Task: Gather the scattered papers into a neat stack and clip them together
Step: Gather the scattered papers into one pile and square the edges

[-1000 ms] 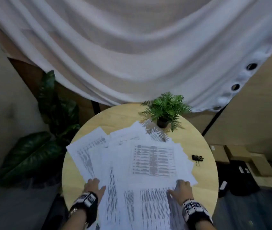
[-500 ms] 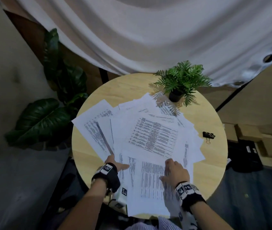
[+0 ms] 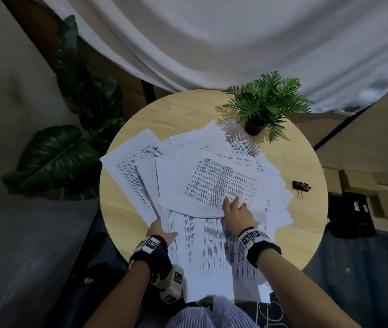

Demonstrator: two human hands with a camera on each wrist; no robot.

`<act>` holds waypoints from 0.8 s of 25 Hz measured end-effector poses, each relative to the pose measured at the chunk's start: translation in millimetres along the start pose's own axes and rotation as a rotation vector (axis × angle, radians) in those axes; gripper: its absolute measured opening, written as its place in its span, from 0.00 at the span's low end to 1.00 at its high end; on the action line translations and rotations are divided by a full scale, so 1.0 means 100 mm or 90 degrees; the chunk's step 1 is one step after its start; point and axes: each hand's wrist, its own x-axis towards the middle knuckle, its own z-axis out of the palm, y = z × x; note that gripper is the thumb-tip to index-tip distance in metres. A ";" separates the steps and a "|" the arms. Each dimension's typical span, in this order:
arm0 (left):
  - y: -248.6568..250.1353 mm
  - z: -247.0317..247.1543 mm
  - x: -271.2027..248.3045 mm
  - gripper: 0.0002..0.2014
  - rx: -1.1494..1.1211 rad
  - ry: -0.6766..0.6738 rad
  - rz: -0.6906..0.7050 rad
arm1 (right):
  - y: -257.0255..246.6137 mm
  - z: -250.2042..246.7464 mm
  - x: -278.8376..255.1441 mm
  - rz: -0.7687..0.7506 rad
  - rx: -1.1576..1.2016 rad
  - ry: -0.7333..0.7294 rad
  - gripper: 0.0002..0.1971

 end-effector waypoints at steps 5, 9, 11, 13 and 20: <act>0.13 0.00 0.00 0.35 -0.283 -0.043 -0.038 | -0.50 -0.08 -0.40 -0.037 0.175 -0.064 0.26; 0.15 -0.04 0.06 0.47 -0.280 -0.078 -0.054 | -0.31 -0.15 -0.55 -0.004 0.464 -0.066 0.39; 0.13 -0.04 0.06 0.47 -0.136 -0.065 -0.038 | 0.13 -0.07 -0.32 0.182 0.565 0.107 0.33; 0.10 -0.10 0.05 0.44 -0.060 -0.057 -0.028 | 0.51 0.10 -0.13 0.322 0.572 0.157 0.43; -0.09 -0.23 -0.07 0.53 -0.096 -0.141 -0.073 | 0.46 0.19 0.04 0.243 0.790 0.025 0.12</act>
